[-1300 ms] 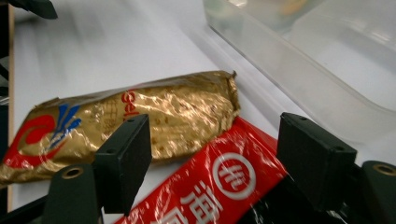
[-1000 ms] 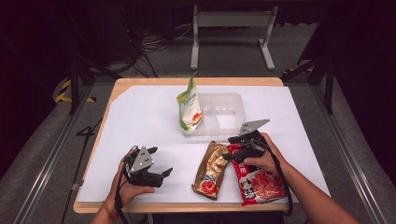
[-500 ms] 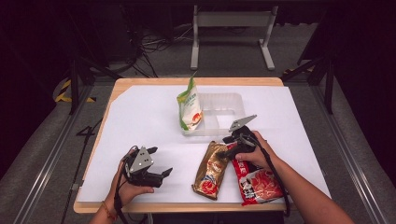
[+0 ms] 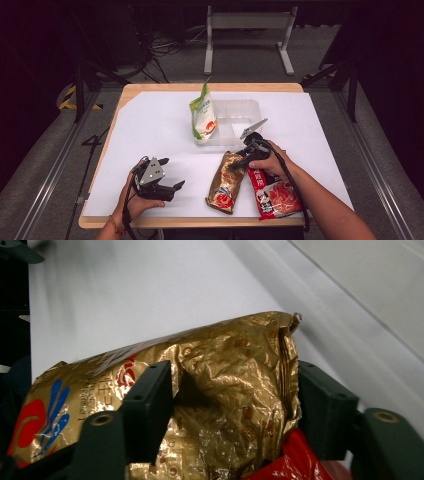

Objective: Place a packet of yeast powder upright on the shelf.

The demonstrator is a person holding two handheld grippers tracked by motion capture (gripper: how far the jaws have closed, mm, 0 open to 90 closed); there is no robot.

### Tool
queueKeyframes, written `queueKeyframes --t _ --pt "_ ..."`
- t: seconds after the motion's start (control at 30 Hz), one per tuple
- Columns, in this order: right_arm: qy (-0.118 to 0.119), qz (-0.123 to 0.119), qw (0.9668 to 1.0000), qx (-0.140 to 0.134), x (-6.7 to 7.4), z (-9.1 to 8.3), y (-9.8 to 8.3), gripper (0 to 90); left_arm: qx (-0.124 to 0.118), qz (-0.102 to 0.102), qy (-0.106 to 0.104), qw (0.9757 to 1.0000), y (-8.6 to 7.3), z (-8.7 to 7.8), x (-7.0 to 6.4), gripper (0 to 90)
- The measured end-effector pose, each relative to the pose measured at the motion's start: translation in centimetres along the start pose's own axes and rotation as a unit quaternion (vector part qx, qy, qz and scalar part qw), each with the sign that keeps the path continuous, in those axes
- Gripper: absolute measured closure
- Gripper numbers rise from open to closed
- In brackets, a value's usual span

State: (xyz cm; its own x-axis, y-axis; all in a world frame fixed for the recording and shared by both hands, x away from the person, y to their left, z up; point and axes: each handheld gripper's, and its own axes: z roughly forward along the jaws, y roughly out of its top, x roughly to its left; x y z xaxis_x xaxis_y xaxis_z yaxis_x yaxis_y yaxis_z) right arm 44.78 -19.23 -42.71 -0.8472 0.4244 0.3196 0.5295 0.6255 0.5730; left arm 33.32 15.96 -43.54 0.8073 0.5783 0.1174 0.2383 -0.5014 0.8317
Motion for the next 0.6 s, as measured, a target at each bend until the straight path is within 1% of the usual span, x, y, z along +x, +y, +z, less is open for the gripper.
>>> queueKeyframes --t 0.17,0.27,0.33,0.5,0.6 --pt "-0.013 0.005 0.9997 -0.018 -0.2 -0.6 0.0 63.0 0.001 0.0 0.001 1.0 0.0 0.0 0.0 12.4" --pt "-0.024 0.005 0.9993 -0.028 -0.1 -0.7 0.0 73.2 0.004 -0.001 0.002 1.0 -0.1 0.1 0.0 12.5" --pt "-0.023 0.0 0.9992 -0.033 0.1 -0.8 0.1 80.3 0.005 -0.001 0.002 1.0 -0.1 0.1 0.1 12.6" --pt "-0.032 -0.014 0.9988 -0.034 0.6 -0.7 0.4 85.5 0.006 -0.003 0.002 1.0 -0.2 0.1 0.2 12.6" --pt "-0.033 -0.023 0.998 -0.048 1.2 -1.1 0.7 87.2 0.002 -0.005 0.003 1.0 -0.2 0.0 0.2 12.7"
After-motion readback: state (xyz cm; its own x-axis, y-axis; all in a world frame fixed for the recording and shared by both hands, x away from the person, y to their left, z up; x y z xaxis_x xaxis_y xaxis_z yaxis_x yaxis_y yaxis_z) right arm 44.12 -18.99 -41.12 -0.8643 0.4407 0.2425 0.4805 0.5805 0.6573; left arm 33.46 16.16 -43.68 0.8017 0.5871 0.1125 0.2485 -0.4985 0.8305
